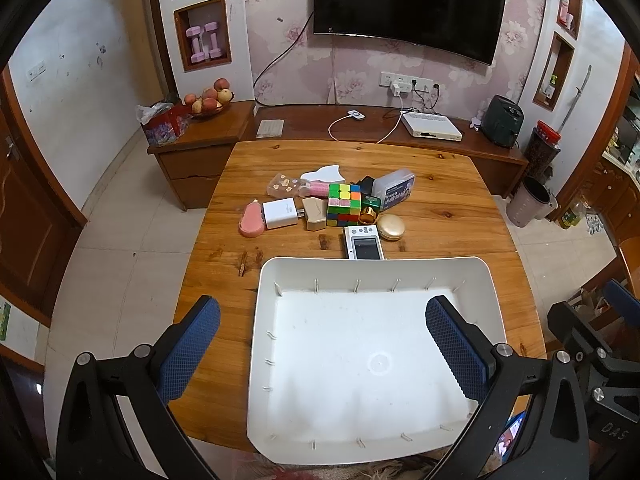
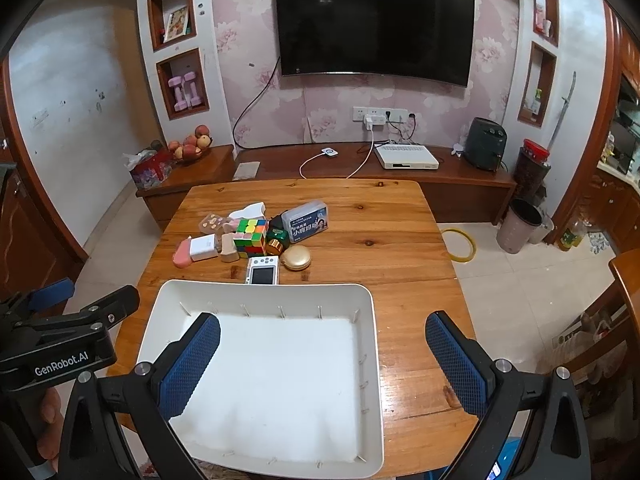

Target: Organize rigid objects

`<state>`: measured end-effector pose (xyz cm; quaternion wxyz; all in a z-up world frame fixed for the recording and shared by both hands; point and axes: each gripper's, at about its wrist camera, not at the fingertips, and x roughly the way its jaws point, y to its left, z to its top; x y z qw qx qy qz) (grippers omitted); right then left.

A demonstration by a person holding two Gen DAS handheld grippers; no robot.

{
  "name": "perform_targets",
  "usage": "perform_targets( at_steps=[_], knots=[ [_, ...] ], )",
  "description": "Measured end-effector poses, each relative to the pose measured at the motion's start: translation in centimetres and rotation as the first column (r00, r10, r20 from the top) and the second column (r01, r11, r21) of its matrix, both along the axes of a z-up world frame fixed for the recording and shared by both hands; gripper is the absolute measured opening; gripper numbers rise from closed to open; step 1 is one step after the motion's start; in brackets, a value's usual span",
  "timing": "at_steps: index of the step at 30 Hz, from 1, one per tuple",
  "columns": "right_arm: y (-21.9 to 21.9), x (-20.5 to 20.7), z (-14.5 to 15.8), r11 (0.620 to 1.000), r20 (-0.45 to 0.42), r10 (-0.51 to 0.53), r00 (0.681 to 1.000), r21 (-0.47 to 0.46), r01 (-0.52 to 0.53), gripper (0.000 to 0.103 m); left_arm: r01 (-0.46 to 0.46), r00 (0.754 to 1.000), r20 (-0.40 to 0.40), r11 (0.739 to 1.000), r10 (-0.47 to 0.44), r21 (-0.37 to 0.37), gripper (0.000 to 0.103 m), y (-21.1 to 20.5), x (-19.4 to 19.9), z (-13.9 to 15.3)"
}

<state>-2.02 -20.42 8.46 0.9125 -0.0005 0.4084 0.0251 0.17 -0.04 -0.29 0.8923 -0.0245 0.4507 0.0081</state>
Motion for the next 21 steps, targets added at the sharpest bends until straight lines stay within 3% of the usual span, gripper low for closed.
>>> perform_targets(
  at_steps=[9, 21],
  knots=[
    [-0.42, 0.25, -0.24, 1.000, -0.008, -0.008, 1.000, 0.029, 0.009, 0.103, 0.017, 1.000, 0.005, 1.000, -0.017, 0.003, 0.102, -0.08, -0.06, 0.70],
    [0.00, 0.20, -0.08, 1.000, -0.001, -0.012, 1.000, 0.001, 0.012, 0.103, 0.042, 0.999, 0.024, 0.999, -0.042, 0.016, 0.102, -0.59, -0.20, 0.62]
  ],
)
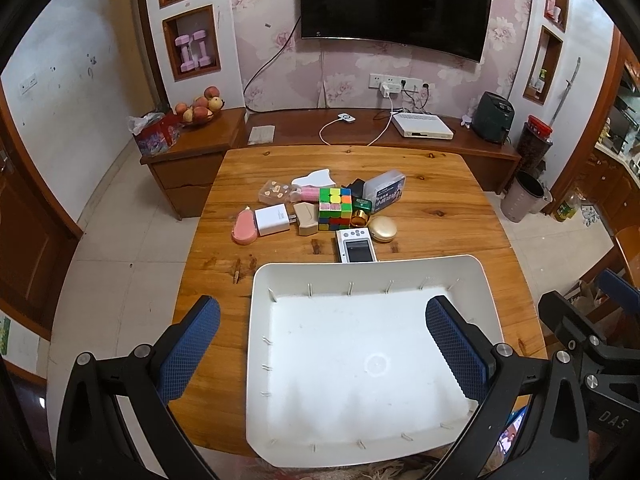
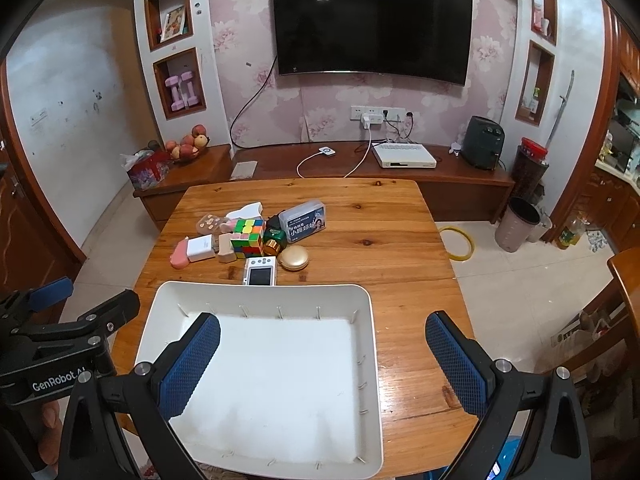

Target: Organize rigid objects

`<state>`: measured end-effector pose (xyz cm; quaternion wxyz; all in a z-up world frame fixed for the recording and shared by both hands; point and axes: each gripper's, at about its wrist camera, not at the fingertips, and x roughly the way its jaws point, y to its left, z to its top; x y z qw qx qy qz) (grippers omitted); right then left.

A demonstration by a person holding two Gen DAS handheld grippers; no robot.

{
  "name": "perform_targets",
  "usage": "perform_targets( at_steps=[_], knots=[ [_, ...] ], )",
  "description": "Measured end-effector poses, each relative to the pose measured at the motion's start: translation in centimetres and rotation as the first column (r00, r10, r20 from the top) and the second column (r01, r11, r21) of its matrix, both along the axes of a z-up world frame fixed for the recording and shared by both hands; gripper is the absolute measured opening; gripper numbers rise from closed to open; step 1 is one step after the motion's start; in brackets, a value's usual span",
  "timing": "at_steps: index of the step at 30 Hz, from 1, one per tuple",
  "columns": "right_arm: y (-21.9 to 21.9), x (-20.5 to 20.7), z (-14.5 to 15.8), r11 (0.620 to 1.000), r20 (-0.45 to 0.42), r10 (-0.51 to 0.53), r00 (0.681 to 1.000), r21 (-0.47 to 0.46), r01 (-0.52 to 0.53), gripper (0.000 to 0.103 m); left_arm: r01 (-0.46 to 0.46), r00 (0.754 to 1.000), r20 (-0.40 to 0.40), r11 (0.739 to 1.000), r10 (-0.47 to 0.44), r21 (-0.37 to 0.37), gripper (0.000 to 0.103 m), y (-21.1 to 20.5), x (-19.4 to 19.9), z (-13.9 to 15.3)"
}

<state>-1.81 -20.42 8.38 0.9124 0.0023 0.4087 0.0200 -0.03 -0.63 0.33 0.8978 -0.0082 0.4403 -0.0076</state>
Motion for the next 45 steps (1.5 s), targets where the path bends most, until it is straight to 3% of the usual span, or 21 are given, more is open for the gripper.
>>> perform_targets(
  at_steps=[45],
  knots=[
    [1.2, 2.4, 0.7, 0.999, 0.014, 0.010, 1.000, -0.044, -0.009, 0.103, -0.025, 1.000, 0.012, 1.000, 0.025, -0.011, 0.102, 2.1, 1.4, 1.0]
  ],
)
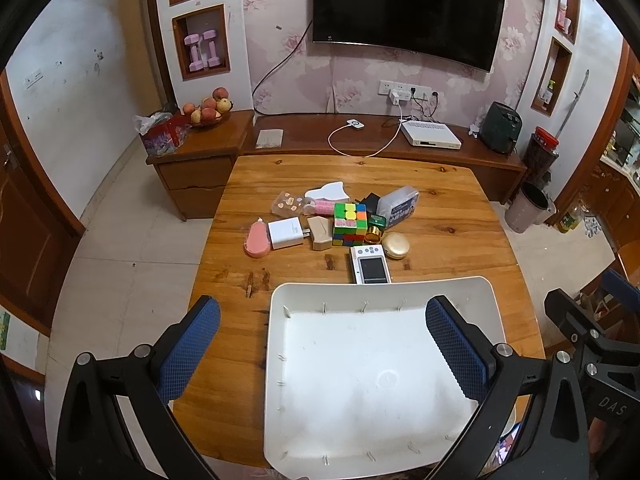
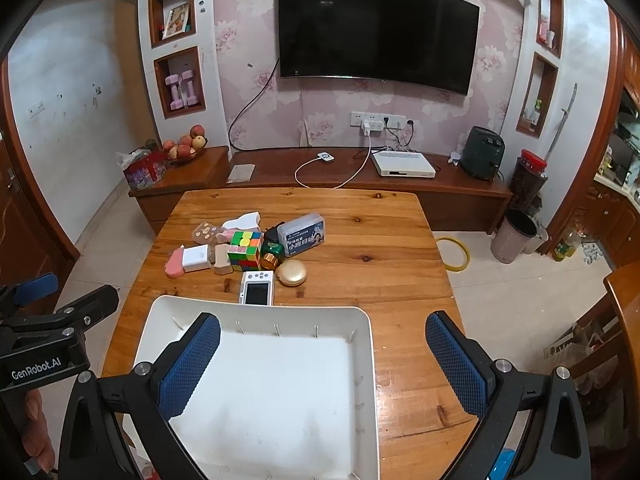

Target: Organize rigid objects

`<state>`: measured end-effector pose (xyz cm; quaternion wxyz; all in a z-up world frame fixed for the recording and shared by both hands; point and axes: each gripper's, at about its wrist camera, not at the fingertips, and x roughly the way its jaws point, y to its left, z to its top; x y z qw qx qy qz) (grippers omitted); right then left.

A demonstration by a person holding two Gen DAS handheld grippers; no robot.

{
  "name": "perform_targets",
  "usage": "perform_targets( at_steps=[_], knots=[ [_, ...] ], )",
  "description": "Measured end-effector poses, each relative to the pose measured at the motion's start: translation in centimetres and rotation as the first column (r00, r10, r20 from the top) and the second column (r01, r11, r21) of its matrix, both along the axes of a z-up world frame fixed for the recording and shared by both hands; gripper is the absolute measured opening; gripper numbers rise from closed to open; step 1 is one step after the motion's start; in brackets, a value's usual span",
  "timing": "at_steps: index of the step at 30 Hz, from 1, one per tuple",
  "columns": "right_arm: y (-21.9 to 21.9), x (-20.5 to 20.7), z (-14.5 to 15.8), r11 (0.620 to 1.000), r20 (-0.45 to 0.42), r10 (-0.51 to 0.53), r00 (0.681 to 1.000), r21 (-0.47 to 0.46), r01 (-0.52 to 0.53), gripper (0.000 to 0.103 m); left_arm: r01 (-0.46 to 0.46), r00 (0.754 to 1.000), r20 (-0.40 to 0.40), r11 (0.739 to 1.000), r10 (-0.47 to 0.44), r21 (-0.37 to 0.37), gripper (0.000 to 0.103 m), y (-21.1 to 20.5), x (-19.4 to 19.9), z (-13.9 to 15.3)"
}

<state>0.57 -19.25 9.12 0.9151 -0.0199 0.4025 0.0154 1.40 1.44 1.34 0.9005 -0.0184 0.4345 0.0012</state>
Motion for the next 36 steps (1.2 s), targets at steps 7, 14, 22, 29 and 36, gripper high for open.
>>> perform_targets(
  at_steps=[7, 14, 22, 29, 36],
  knots=[
    [0.8, 1.0, 1.0, 1.000, 0.010, 0.022, 1.000, -0.010, -0.022, 0.103, 0.003, 1.000, 0.013, 1.000, -0.003, 0.010, 0.102, 0.3, 0.3, 0.5],
    [1.9, 2.1, 2.3, 0.999, 0.037, 0.038, 0.999, -0.041, -0.036, 0.103, 0.007, 0.999, 0.032, 1.000, -0.008, 0.026, 0.102, 1.0, 1.1, 1.1],
    [3.2, 3.8, 2.6, 0.997, 0.017, 0.065, 0.998, -0.047, -0.064, 0.103, 0.002, 0.999, 0.043, 0.999, -0.004, 0.037, 0.102, 1.8, 2.2, 1.0],
    [4.3, 6.0, 2.0, 0.995, -0.014, 0.077, 0.997, -0.057, -0.078, 0.103, 0.023, 0.998, 0.057, 0.994, -0.029, 0.108, 0.102, 2.3, 4.4, 0.6],
    [4.4, 10.8, -0.6, 0.998, -0.132, 0.049, 0.990, -0.026, -0.053, 0.103, 0.032, 0.999, -0.024, 0.989, -0.029, 0.146, 0.102, 5.1, 9.6, -1.6]
  ],
)
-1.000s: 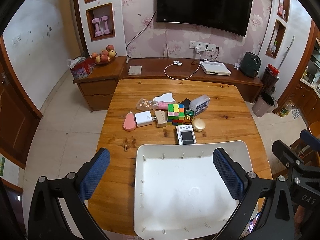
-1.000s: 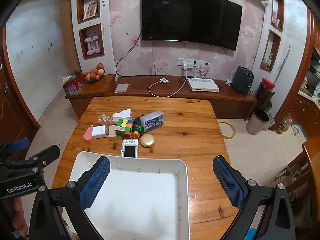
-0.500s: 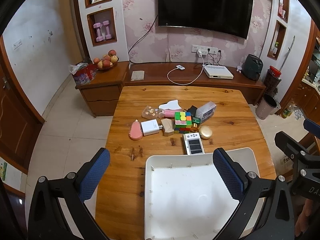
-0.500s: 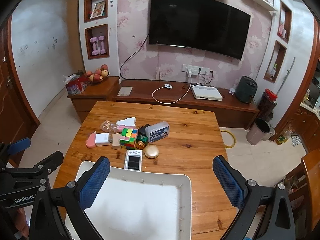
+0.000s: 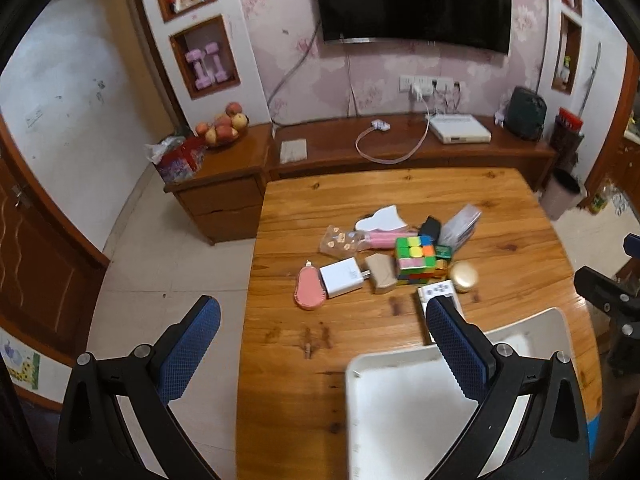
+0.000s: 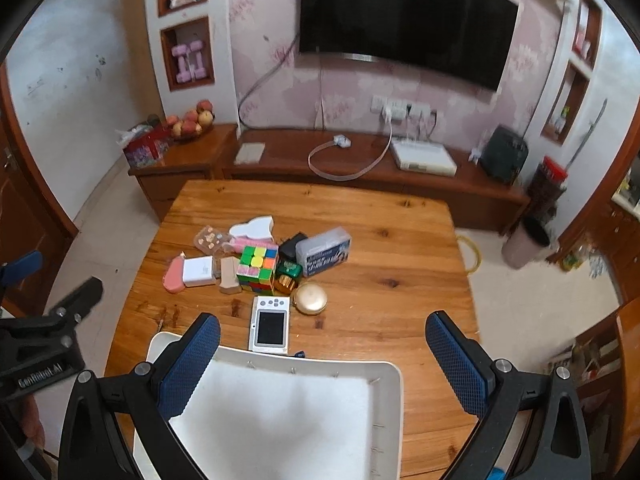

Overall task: Organize rigid objects
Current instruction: 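Reach the left tool to the white charger while the right tool reaches the game device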

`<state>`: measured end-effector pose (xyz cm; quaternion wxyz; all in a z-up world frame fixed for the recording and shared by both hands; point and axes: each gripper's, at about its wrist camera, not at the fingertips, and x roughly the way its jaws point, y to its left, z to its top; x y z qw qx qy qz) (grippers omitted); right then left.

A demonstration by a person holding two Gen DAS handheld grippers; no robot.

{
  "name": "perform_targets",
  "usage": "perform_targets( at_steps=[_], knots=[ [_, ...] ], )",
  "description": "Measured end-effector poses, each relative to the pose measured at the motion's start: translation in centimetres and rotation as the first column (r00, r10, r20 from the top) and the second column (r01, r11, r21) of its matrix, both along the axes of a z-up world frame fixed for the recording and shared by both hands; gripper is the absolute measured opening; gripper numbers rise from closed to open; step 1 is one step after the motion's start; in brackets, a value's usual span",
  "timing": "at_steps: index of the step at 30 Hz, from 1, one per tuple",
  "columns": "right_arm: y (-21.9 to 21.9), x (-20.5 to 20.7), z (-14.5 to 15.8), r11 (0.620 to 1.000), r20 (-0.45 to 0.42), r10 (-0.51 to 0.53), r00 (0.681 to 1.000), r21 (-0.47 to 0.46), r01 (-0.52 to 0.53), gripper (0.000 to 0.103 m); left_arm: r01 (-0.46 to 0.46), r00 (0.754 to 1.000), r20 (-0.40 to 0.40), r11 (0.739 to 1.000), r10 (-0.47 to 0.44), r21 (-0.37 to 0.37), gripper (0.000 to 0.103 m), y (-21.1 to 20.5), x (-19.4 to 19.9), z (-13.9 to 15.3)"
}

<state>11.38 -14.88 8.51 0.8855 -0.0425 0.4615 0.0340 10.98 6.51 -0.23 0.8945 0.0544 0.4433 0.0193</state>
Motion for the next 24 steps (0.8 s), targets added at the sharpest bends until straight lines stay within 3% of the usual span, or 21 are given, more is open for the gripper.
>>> perform_targets(
  at_steps=[3, 9, 10, 12, 17, 20, 24],
  knots=[
    [0.2, 2.8, -2.1, 1.000, -0.074, -0.009, 0.997, 0.018, 0.010, 0.103, 0.048, 0.997, -0.054, 0.999, -0.047, 0.000, 0.102, 0.7, 2.3, -1.6],
    [1.0, 7.5, -7.5, 0.997, -0.231, -0.010, 0.973, 0.074, 0.027, 0.103, 0.123, 0.970, -0.213, 0.992, -0.121, -0.003, 0.102, 1.8, 7.3, -6.8],
    [1.2, 7.9, -8.2, 0.997, -0.248, -0.010, 0.969, 0.078, 0.030, 0.099, 0.136, 0.964, -0.233, 0.991, -0.132, 0.000, 0.102, 1.9, 8.0, -7.9],
    [1.7, 9.0, -10.2, 0.995, -0.292, -0.004, 0.956, 0.092, 0.033, 0.092, 0.173, 0.951, -0.259, 0.985, -0.166, 0.005, 0.102, 1.8, 9.0, -9.5],
    [3.1, 10.9, -15.0, 0.992, -0.392, 0.014, 0.920, 0.118, 0.035, 0.090, 0.284, 0.910, -0.323, 0.958, -0.258, 0.033, 0.102, 1.6, 11.0, -13.3],
    [3.8, 11.5, -17.4, 0.992, -0.435, 0.022, 0.900, 0.121, 0.034, 0.084, 0.319, 0.888, -0.358, 0.948, -0.289, 0.026, 0.102, 1.7, 12.0, -14.9],
    [4.6, 12.4, -20.2, 0.993, -0.494, 0.016, 0.869, 0.111, 0.045, 0.083, 0.358, 0.872, -0.389, 0.928, -0.296, 0.098, 0.102, 1.4, 13.2, -16.6]
  ],
)
